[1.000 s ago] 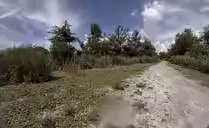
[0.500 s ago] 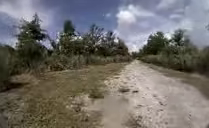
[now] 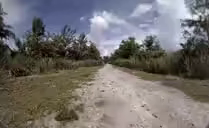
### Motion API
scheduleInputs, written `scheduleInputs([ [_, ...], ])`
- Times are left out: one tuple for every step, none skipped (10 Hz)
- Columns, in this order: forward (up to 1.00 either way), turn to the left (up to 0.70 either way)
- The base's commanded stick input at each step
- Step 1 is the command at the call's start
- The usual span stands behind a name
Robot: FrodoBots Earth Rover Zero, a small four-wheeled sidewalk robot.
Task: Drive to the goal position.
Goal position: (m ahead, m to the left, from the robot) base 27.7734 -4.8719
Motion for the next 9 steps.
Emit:
scheduleInputs([
  [0.84, 0.0],
  [0.84, 0.0],
  [0.84, 0.0],
  [0.84, 0.0],
  [0.84, 0.0],
  [0.84, 0.0],
  [0.84, 0.0],
  [0.84, 0.0],
  [0.84, 0.0],
])
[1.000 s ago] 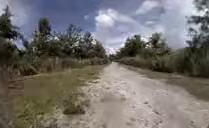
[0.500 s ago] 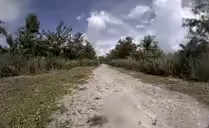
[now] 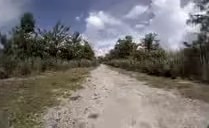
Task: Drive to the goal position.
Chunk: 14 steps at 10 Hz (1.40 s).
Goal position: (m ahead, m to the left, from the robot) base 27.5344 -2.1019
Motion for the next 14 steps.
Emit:
scheduleInputs([
  [0.84, 0.0],
  [0.84, 0.0],
  [0.84, 0.0],
  [0.84, 0.0],
  [0.84, 0.0],
  [0.84, 0.0],
  [0.84, 0.0],
  [0.84, 0.0],
  [0.84, 0.0],
  [0.84, 0.0],
  [0.84, 0.0],
  [0.84, 0.0],
  [0.84, 0.0],
  [0.84, 0.0],
])
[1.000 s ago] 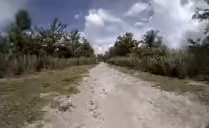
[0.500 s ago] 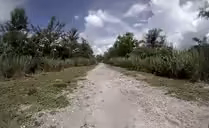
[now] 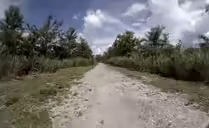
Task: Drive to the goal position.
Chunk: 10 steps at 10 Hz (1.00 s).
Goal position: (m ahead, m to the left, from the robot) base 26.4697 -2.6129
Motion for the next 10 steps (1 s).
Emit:
scheduleInputs([
  [0.84, 0.0],
  [0.84, 0.0],
  [0.84, 0.0],
  [0.84, 0.0],
  [0.84, 0.0],
  [0.84, 0.0],
  [0.84, 0.0],
  [0.84, 0.0],
  [0.84, 0.0],
  [0.84, 0.0],
])
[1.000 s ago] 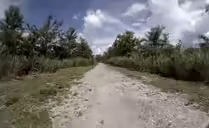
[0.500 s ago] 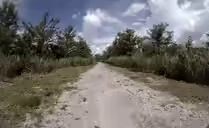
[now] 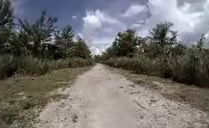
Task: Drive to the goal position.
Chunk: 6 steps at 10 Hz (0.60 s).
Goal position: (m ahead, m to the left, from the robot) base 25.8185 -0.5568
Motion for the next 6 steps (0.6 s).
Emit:
scheduleInputs([
  [0.84, 0.0],
  [0.84, 0.0],
  [0.84, 0.0],
  [0.84, 0.0],
  [0.84, 0.0],
  [0.84, 0.0],
])
